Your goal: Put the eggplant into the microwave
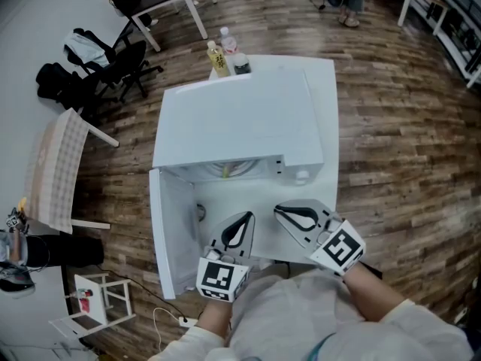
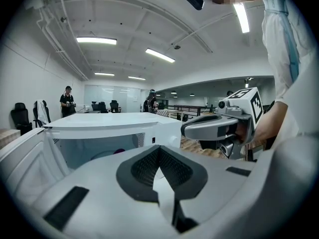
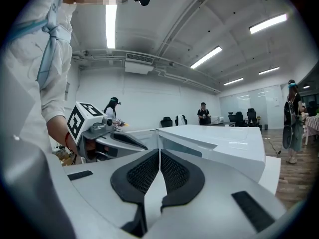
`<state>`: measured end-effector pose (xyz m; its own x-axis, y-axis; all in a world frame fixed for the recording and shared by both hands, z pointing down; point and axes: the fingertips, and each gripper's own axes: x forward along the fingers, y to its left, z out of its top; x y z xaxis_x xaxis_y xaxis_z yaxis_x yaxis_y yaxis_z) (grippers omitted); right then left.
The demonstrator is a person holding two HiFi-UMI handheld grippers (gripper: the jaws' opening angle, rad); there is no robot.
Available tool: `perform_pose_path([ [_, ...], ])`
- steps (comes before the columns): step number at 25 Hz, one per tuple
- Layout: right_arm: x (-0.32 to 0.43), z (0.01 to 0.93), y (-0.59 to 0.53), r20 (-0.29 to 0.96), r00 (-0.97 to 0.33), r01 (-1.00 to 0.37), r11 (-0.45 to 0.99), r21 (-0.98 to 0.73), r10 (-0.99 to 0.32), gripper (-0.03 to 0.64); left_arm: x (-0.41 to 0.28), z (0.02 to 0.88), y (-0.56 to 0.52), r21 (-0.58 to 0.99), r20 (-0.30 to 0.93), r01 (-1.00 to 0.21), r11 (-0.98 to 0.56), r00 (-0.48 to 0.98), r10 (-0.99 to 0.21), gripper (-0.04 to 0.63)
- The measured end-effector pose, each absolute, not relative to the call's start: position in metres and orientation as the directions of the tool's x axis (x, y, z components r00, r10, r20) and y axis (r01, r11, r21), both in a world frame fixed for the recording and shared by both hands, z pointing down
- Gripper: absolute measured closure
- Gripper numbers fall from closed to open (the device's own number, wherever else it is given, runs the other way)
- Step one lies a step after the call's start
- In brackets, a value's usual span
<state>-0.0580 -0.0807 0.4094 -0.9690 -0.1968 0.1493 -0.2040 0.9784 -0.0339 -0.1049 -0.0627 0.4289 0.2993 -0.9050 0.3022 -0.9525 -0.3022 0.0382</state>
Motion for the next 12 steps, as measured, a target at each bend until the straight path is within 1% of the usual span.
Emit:
perform_pose_path([
  [12,-0.0570,0.4109,-0.0808,0.147,-0.968,-0.213,0.976,-0.037,-0.205,0.578,-0.1080,0.4339,-0.0599,0.057,0.325,-0.952,-0.299,0.301,-0.896,0.594],
])
